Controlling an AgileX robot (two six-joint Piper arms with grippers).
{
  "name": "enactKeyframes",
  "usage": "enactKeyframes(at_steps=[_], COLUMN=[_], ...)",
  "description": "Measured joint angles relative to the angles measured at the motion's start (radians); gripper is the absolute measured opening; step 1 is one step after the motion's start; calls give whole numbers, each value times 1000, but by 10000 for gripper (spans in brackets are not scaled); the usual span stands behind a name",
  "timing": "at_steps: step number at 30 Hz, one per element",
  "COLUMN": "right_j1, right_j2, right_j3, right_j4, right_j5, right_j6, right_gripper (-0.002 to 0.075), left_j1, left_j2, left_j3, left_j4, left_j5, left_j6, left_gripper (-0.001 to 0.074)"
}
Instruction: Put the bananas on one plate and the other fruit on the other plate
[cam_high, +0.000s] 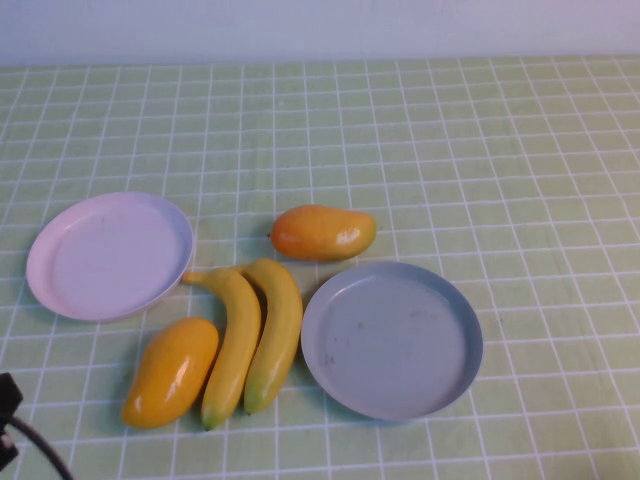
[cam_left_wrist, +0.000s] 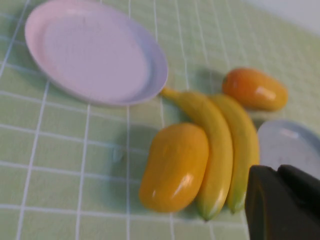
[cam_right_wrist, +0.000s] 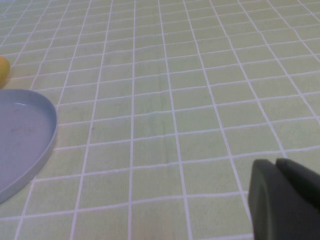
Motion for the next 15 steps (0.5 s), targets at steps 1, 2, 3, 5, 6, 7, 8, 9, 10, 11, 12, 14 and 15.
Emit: enactKeyframes(at_steps=[1,2,3,5,6,7,8,9,10,11,12,14,15], right_j1=[0,0,0,0,0,0,0,0,0,0,0,0,0], right_j2=[0,0,0,0,0,0,0,0,0,0,0,0,0], right_j3=[0,0,0,0,0,0,0,0,0,0,0,0,0], right_j4=[0,0,0,0,0,0,0,0,0,0,0,0,0], right_j5=[0,0,0,0,0,0,0,0,0,0,0,0,0], right_j6=[0,0,0,0,0,0,0,0,0,0,0,0,0], right_gripper=[-18,-18,-18,-18,-18,-18,-18,-18,-18,-18,-18,-18,-18], left_j1=[0,0,0,0,0,0,0,0,0,0,0,-5,-18], left_j2=[39,78,127,224,273,320,357,411,455,490,533,610,651], left_j3=[-27,-61,-94,-159,-189,-217,-232,-264,-290,-310,-337,-386,-411], left_j4=[4,6,9,11,11,11,11,11,11,11,11,17,24], left_j5=[40,80,126,202,230,252,266,281,292,302,315,342,354], left_j6=[44,79,121,186,216,236,254,275,292,306,319,338,345], left_gripper=[1,1,1,1,1,1,1,1,1,1,1,1,1])
